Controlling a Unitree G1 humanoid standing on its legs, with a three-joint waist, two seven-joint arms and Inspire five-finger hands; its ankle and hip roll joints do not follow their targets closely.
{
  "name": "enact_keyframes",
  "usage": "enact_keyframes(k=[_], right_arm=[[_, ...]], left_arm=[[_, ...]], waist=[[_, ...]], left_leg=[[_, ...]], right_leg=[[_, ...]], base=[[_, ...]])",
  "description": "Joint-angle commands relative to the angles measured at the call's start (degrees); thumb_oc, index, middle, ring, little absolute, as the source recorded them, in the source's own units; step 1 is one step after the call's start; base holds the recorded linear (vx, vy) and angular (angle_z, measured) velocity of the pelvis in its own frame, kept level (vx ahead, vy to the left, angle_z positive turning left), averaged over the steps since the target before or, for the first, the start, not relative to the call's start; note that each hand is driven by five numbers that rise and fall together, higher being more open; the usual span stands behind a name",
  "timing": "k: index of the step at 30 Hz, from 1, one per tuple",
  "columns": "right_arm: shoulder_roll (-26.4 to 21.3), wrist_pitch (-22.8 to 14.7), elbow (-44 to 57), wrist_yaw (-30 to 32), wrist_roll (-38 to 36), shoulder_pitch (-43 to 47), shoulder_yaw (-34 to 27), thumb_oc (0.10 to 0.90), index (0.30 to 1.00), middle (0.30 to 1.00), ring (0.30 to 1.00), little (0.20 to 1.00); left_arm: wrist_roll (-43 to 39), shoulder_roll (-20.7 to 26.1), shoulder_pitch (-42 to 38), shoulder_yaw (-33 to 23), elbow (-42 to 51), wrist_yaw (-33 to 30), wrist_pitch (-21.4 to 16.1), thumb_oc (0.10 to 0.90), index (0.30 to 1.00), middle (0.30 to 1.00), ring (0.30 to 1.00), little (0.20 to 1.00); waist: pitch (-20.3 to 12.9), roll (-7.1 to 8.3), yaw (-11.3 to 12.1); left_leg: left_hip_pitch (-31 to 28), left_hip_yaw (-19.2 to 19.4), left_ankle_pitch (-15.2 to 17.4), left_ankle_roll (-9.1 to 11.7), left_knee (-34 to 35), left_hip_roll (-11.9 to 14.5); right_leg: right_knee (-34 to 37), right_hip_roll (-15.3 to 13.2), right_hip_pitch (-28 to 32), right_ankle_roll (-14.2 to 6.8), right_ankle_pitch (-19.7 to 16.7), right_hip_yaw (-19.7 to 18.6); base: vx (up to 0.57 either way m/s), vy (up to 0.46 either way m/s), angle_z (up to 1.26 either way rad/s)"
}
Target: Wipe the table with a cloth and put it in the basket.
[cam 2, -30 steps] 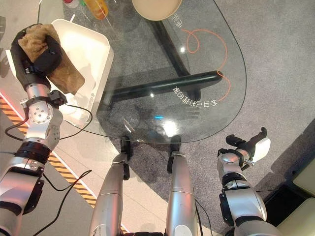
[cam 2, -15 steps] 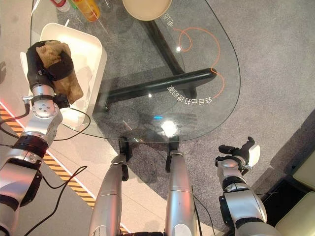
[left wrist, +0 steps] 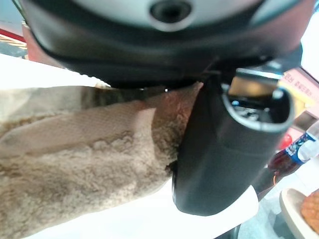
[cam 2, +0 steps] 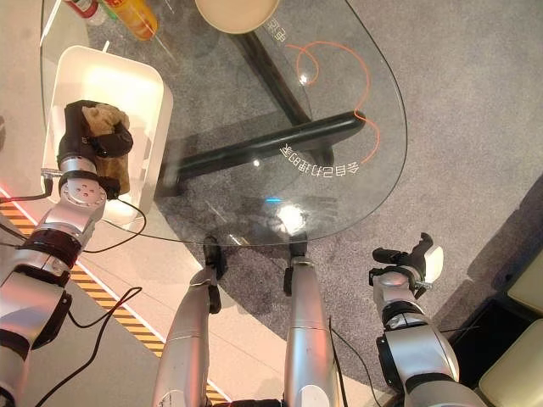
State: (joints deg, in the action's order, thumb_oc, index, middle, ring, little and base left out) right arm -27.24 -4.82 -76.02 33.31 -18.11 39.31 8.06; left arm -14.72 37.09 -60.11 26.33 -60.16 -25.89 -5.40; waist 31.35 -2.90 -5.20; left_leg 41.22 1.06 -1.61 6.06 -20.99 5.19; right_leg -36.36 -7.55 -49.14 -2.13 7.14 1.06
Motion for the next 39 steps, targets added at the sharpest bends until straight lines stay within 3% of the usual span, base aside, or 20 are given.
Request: enact_keyframes(k=[1, 18, 23, 24, 27, 33, 34, 39], right_arm=[[-5.12, -0.21, -0.99, 1.39, -0.32, -1.48, 1.14, 0.800, 0.900, 0.900, 0.900, 0.900], [-5.44, -0.35, -1.42, 0.96, 0.55, -0.47, 1.01, 0.800, 0.900, 0.900, 0.900, 0.900], [-5.41, -0.35, -1.39, 0.89, 0.36, -0.37, 0.95, 0.800, 0.900, 0.900, 0.900, 0.900], [-5.47, -0.40, -1.40, 0.84, 0.33, -0.38, 0.98, 0.800, 0.900, 0.900, 0.900, 0.900], [-5.62, -0.53, -1.34, 0.62, 0.38, -0.79, 0.67, 0.800, 0.900, 0.900, 0.900, 0.900], [-5.48, -0.97, -1.40, 0.79, 0.37, -1.10, 0.48, 0.800, 0.900, 0.900, 0.900, 0.900], [-5.51, -1.00, -1.35, 0.74, 0.35, -1.12, 0.46, 0.800, 0.900, 0.900, 0.900, 0.900], [-5.26, -1.08, -1.17, 1.01, 0.06, -1.23, 0.39, 0.800, 0.900, 0.900, 0.900, 0.900]], left_arm=[[2.76, 6.38, -6.99, -2.85, -0.82, -2.15, -1.30, 0.100, 0.300, 0.300, 0.300, 0.200], [2.38, 5.17, -7.75, -1.08, -2.61, 1.69, 3.16, 0.100, 0.300, 0.300, 0.300, 0.200], [1.83, 4.81, -8.00, -1.08, -3.70, 2.59, 4.08, 0.383, 0.542, 0.542, 0.542, 0.483], [1.88, 4.89, -8.16, -1.04, -3.95, 2.71, 4.28, 0.517, 0.658, 0.658, 0.658, 0.617], [1.80, 5.03, -8.05, -1.00, -4.04, 3.00, 4.30, 0.652, 0.773, 0.773, 0.773, 0.752], [1.86, 4.83, -7.95, -0.96, -4.00, 3.16, 4.26, 0.751, 0.858, 0.858, 0.858, 0.851], [1.70, 4.84, -8.06, -0.93, -4.02, 3.24, 4.31, 0.800, 0.900, 0.900, 0.900, 0.900], [1.62, 4.80, -8.37, -0.67, -3.79, 3.31, 4.51, 0.800, 0.900, 0.900, 0.900, 0.900]], waist=[[-1.56, -1.86, -0.90], [-1.56, -1.83, -1.04], [-1.56, -1.67, -1.22], [-1.56, -1.62, -1.31], [-1.56, -1.51, -1.44], [-1.56, -1.48, -1.59], [-1.56, -1.46, -1.61], [-1.56, -1.37, -1.63]], left_leg=[[-0.42, 4.05, 5.64, -5.11, -5.55, -3.57], [0.59, 4.09, 5.39, -5.14, -5.91, -3.51], [0.92, 4.62, 5.50, -5.08, -6.25, -3.18], [1.04, 4.75, 5.54, -5.06, -6.37, -3.05], [1.32, 4.87, 5.65, -5.02, -6.76, -2.85], [1.42, 5.35, 5.65, -4.98, -6.75, -2.51], [1.52, 5.39, 5.68, -4.97, -6.86, -2.47], [1.74, 5.53, 5.70, -4.94, -6.97, -2.38]], right_leg=[[6.38, 3.41, 3.50, 1.07, -2.64, 0.72], [6.15, 3.55, 2.50, 0.96, -2.95, 0.75], [6.17, 3.36, 2.25, 0.89, -3.03, 1.10], [6.13, 3.34, 2.10, 0.90, -3.04, 1.13], [5.92, 3.33, 1.87, 0.91, -3.07, 1.11], [5.93, 3.28, 1.72, 0.88, -3.12, 1.26], [5.95, 3.25, 1.66, 0.89, -3.13, 1.26], [6.07, 3.19, 1.52, 0.85, -3.29, 1.40]], base=[[0.00, 0.000, 0.00], [0.00, 0.000, 0.00], [0.00, 0.000, 0.00], [0.00, 0.000, 0.00], [0.00, 0.000, 0.00], [0.00, 0.000, 0.00], [0.00, 0.000, 0.00], [0.00, 0.000, 0.00]])
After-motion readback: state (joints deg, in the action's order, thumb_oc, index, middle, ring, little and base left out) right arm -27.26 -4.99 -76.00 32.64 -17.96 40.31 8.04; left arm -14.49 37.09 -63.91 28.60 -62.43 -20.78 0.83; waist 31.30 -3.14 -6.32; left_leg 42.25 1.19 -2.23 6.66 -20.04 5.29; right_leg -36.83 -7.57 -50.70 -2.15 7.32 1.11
